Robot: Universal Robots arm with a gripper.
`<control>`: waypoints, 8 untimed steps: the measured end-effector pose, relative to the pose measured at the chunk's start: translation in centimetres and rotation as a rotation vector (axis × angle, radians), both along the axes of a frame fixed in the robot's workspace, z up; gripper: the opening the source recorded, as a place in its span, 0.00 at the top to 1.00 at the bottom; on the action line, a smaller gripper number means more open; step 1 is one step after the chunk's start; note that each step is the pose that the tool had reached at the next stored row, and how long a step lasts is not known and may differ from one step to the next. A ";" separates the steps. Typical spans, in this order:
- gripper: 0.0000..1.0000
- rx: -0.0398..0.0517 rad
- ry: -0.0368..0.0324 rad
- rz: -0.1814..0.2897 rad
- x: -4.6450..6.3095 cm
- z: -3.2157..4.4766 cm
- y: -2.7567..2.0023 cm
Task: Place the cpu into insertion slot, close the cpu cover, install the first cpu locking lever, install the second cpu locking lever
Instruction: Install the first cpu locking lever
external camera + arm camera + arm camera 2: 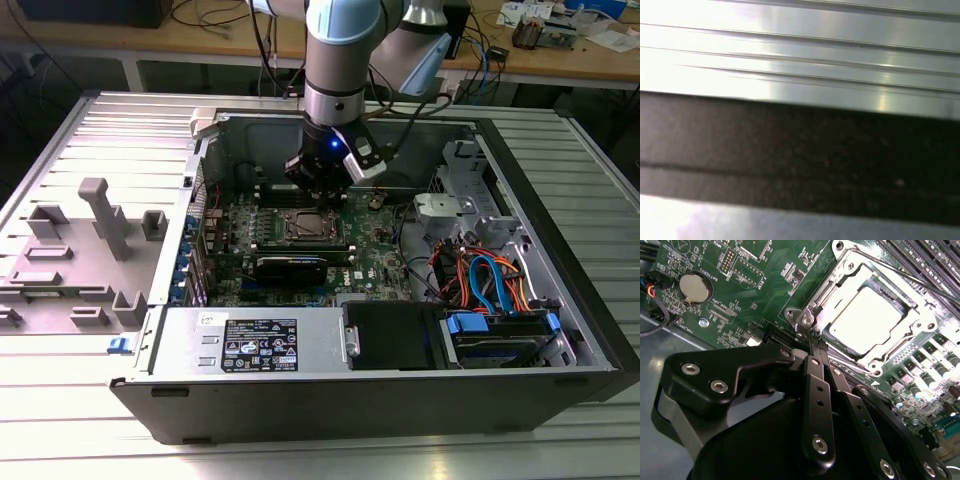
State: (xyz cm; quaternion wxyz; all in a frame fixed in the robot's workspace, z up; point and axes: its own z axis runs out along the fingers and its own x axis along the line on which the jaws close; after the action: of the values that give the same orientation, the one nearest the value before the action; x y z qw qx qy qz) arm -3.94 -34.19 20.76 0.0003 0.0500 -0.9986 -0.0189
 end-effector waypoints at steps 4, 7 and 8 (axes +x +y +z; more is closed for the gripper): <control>0.89 -0.0008 0.0002 -0.001 0.0 -0.12 -0.06; 0.89 -0.0008 0.0002 -0.002 0.0 -0.22 -0.15; 0.89 -0.0012 0.0003 -0.003 0.0 -0.27 -0.22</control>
State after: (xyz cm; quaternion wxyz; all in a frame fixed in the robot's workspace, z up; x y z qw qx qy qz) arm -3.93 -34.42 20.49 0.0005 0.0486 -0.9987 -0.0183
